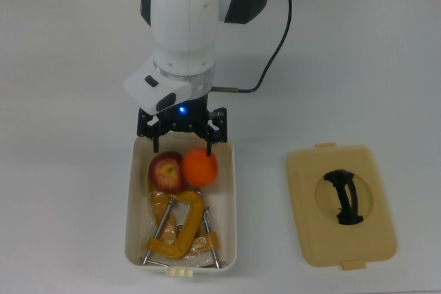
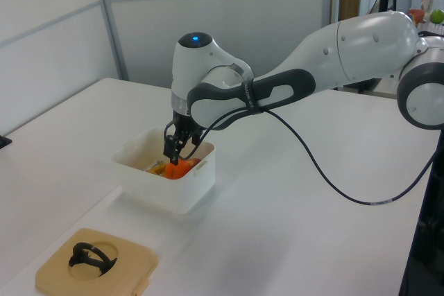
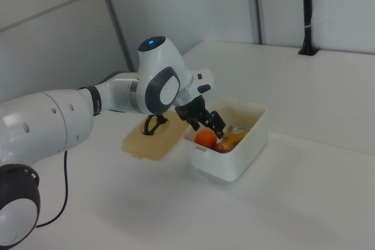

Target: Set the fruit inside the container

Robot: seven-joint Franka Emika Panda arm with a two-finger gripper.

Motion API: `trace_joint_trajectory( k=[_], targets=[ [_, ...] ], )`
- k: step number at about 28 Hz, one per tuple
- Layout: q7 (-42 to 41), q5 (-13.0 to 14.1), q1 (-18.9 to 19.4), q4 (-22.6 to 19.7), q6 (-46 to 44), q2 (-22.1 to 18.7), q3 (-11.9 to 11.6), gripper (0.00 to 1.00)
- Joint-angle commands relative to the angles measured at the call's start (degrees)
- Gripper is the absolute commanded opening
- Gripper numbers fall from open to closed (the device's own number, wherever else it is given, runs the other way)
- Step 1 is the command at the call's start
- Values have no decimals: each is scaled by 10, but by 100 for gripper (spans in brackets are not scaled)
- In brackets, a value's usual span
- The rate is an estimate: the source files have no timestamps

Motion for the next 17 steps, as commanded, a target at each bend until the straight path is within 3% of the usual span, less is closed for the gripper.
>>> trace_joint_trajectory(
  k=[1,7,13,17],
  targets=[
    [9,10,-3,-1,-14,-16,-14,100],
    [-4,8,-10,-1,-136,-49,-13,100],
    [-82,10,-25,2,-252,-66,-9,100],
    [-101,11,-26,0,-272,-74,-12,100]
  ],
)
